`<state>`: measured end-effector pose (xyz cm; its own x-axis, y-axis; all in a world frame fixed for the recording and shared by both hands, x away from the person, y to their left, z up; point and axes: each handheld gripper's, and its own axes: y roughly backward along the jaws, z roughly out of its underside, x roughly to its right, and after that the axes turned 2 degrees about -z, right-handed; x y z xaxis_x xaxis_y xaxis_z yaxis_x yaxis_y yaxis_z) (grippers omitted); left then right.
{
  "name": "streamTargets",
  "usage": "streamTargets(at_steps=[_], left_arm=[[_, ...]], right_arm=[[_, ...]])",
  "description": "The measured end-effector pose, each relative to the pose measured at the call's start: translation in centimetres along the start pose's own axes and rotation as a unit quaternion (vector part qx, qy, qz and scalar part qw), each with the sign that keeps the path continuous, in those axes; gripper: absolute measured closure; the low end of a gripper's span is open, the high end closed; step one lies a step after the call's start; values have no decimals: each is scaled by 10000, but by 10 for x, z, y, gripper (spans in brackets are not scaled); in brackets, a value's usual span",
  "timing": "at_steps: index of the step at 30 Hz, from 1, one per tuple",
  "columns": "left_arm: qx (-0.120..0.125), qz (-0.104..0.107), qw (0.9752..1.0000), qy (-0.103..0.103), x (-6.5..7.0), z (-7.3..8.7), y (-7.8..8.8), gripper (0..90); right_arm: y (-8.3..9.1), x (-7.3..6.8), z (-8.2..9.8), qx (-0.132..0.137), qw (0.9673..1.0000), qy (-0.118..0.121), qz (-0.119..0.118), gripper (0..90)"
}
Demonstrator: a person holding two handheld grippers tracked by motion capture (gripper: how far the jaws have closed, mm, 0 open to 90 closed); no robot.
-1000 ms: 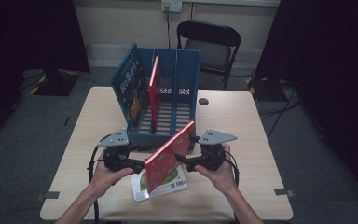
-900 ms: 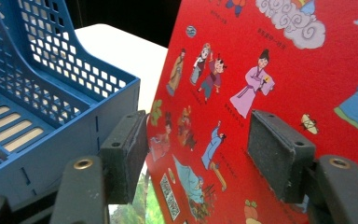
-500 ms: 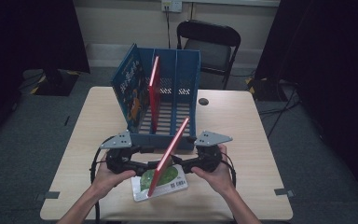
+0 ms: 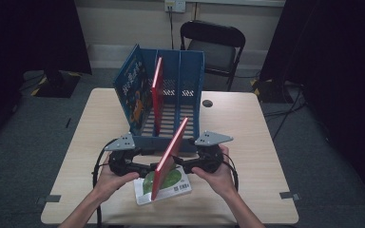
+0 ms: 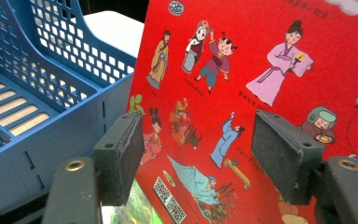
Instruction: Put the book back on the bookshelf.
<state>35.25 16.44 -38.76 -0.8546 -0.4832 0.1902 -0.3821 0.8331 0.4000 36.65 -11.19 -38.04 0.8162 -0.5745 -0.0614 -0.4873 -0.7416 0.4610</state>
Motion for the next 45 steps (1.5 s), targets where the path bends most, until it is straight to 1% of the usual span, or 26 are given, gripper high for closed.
streamTargets(at_steps=[2, 4, 5, 6, 7, 10, 13, 16, 18, 22, 26, 29, 33, 38, 41, 42, 44, 45], left_arm=[[-12, 14, 10000, 29, 0, 0, 0, 357], [-31, -34, 10000, -9, 3, -1, 0, 363], [-62, 0, 10000, -21, 3, -1, 0, 364], [-47, 95, 9999, -14, 4, -2, -1, 364], [-67, 121, 9999, -26, 5, -2, -2, 363], [-73, 89, 9999, -32, 6, -3, -4, 333], [-47, 79, 10000, 29, 3, -2, -2, 300], [-64, 7, 10000, 29, 0, -1, 1, 287], [-29, -58, 10000, 64, -2, 0, 2, 282], [-8, -99, 9999, 77, -4, 0, 3, 270], [2, -137, 9999, 74, -4, 0, 4, 268], [14, -200, 9998, 81, -4, -1, 4, 263], [42, -286, 9995, 100, -5, -1, 4, 240], [17, -351, 9993, 87, -5, -1, 5, 217], [4, -384, 9992, 78, -6, -1, 6, 193], [-1, -406, 9991, 71, -6, -1, 6, 187], [95, -537, 9985, 16, -3, 0, 6, 182], [82, -550, 9985, 25, -2, 0, 6, 186]], right_arm=[[0, -1, 0, 2, 10000, -17, 29, 166], [-1, -2, -1, 15, 10000, -13, 13, 196], [-1, -2, 0, 16, 10000, 3, 14, 211], [-1, -3, 0, 17, 10000, -2, 18, 220], [-2, -3, 0, 8, 10000, -10, 33, 222], [-3, -4, -1, 46, 10000, -30, -24, 230], [-5, -5, -2, 51, 10000, -4, -27, 238], [-7, -7, -4, 65, 9999, -4, -82, 238], [-10, -7, -6, 73, 9999, 6, -129, 228], [-15, -5, -8, 85, 9999, -28, -140, 226], [-17, -4, -9, 87, 9998, -22, -150, 227], [-19, -4, -10, 153, 9998, 46, -145, 234], [-23, -4, -13, 157, 9997, 55, -162, 243], [-28, -5, -20, 143, 9997, 116, -183, 252], [-31, -5, -24, 180, 9996, 136, -168, 258], [-31, -6, -25, 198, 9995, 156, -167, 260], [-32, -6, -26, 192, 9995, 163, -197, 266], [-33, -6, -28, 174, 9995, 187, -209, 272]])
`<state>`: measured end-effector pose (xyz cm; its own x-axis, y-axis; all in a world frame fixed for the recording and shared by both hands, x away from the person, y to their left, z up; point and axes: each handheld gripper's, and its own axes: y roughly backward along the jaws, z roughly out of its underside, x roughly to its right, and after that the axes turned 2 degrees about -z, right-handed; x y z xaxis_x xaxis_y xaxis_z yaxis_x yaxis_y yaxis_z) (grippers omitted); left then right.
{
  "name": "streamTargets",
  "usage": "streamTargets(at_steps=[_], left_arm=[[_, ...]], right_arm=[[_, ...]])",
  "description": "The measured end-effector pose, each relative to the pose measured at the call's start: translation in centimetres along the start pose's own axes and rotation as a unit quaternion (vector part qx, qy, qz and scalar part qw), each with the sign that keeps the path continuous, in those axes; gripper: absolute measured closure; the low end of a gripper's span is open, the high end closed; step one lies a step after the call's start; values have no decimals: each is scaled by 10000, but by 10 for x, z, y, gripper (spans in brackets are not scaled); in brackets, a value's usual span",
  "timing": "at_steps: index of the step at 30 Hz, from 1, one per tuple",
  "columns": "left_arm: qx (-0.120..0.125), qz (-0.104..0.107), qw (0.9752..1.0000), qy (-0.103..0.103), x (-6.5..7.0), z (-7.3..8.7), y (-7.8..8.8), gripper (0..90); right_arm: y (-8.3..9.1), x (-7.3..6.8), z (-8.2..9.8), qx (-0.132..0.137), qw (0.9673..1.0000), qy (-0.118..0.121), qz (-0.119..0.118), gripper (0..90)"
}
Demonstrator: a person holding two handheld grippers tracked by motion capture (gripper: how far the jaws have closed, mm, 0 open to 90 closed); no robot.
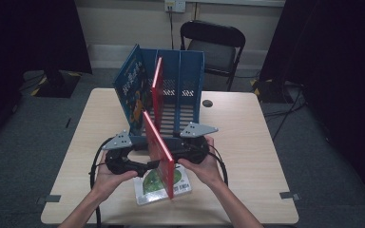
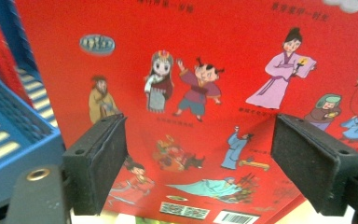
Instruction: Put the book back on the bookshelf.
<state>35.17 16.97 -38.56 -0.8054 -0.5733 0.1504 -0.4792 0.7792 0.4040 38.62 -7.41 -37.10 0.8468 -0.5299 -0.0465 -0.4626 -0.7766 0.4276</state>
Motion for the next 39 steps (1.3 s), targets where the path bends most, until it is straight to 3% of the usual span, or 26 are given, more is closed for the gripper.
streamTargets(at_steps=[10, 18, 29, 39], left_arm=[[-67, 7, 10000, -13, -4, 1, 5, 159], [-132, 50, 9999, -7, -10, 13, 12, 155], [-138, 55, 9999, 35, -10, 14, 10, 158], [-161, 42, 9999, 18, -9, 14, 8, 159]], right_arm=[[-4, -2, -3, 39, 9998, 10, -178, 273], [-7, -12, 0, 20, 9991, 104, -399, 300], [30, -11, 15, 146, 9990, -58, -410, 393], [63, -22, 33, -53, 9990, -8, -449, 429]])
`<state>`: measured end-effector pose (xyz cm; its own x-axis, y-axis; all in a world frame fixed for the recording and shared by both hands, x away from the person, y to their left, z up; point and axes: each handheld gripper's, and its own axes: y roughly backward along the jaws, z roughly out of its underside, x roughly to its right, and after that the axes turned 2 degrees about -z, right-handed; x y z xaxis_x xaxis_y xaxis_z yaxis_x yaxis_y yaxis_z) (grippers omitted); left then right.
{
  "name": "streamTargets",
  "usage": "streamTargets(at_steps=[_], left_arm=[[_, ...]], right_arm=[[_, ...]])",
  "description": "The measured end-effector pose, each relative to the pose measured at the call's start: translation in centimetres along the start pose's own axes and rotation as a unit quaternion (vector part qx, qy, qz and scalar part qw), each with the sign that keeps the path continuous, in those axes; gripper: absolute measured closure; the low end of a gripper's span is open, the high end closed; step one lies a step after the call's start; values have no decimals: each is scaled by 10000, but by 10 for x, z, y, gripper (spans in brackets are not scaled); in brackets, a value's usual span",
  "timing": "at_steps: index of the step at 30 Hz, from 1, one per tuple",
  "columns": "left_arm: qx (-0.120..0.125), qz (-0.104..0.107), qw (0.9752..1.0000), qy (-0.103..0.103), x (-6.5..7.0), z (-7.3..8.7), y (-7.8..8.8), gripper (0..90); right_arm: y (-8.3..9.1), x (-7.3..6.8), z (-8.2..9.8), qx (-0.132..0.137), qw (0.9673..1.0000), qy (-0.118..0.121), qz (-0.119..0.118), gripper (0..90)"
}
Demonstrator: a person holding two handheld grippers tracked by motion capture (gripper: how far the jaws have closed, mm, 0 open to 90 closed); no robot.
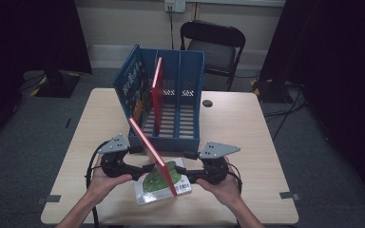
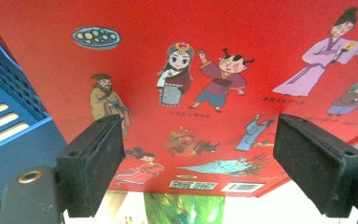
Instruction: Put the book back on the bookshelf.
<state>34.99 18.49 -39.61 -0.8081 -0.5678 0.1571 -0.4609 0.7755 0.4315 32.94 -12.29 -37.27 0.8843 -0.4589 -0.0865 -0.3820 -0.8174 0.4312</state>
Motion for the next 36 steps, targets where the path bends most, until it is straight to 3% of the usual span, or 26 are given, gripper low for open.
streamTargets(at_steps=[8, 17, 27, 36], left_arm=[[-21, -31, 10000, 31, -1, 0, -1, 160], [-6, -55, 10000, 67, -1, 0, -3, 163], [6, -173, 9997, 148, -2, 1, -3, 160], [69, -343, 9990, 266, -9, 3, -1, 161]], right_arm=[[8, -17, 12, -125, 9996, 79, -229, 409], [-15, -27, 14, -292, 9985, 143, -446, 367], [-49, -26, 9, -268, 9986, 82, -458, 388], [-60, -30, 10, -286, 9991, 138, -274, 452]])
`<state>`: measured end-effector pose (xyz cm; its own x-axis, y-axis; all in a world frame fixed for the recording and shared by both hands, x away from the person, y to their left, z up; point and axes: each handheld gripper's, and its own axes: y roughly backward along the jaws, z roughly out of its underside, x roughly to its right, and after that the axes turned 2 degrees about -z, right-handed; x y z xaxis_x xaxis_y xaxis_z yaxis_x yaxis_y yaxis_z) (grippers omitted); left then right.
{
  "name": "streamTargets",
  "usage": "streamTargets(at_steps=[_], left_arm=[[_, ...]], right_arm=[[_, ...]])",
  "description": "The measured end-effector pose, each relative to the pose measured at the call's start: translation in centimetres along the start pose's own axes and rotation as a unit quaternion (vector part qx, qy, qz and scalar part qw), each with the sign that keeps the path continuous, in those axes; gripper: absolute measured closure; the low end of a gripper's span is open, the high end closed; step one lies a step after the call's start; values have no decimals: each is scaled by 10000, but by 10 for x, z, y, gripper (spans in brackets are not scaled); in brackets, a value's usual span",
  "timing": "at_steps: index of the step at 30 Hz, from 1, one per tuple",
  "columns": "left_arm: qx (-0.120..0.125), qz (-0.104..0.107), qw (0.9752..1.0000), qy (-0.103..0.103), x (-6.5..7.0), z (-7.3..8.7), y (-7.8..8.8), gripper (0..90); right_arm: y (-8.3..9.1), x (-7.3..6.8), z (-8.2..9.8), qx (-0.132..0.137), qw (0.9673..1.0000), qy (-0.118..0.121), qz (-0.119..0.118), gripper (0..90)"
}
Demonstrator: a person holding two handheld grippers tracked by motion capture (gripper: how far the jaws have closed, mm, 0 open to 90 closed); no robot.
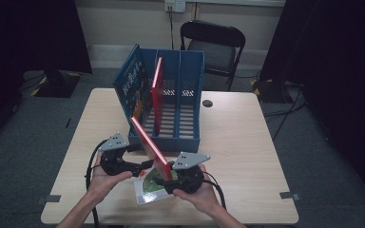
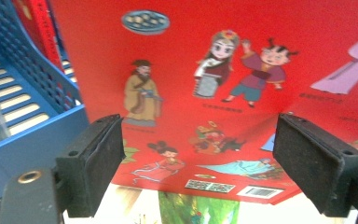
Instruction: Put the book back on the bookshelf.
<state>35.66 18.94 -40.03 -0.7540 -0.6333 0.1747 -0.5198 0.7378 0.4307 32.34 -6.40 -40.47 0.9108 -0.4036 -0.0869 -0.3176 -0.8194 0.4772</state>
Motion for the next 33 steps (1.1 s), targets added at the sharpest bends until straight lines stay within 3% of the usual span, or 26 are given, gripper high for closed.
streamTargets(at_steps=[5, 14, 16, 21, 28, 33], left_arm=[[-40, -104, 9999, -27, -4, 2, 1, 153], [72, -207, 9997, 120, -11, 2, 4, 150], [41, -115, 9999, 114, -10, 2, 3, 109], [84, -233, 9997, 67, -4, -1, 1, 150], [233, -134, 9996, 110, -2, -4, 1, 154], [191, -83, 9998, 71, 0, -3, -1, 156]], right_arm=[[5, 1, 1, 16, 9999, 41, 152, 550], [14, 9, 4, -2, 9993, 75, 363, 681], [16, 12, 5, 22, 9993, 77, 365, 701], [20, 21, 6, 25, 9994, 133, 317, 729], [28, 32, 8, 98, 9995, 124, 260, 787], [34, 34, 10, 76, 9996, 175, 188, 801]])
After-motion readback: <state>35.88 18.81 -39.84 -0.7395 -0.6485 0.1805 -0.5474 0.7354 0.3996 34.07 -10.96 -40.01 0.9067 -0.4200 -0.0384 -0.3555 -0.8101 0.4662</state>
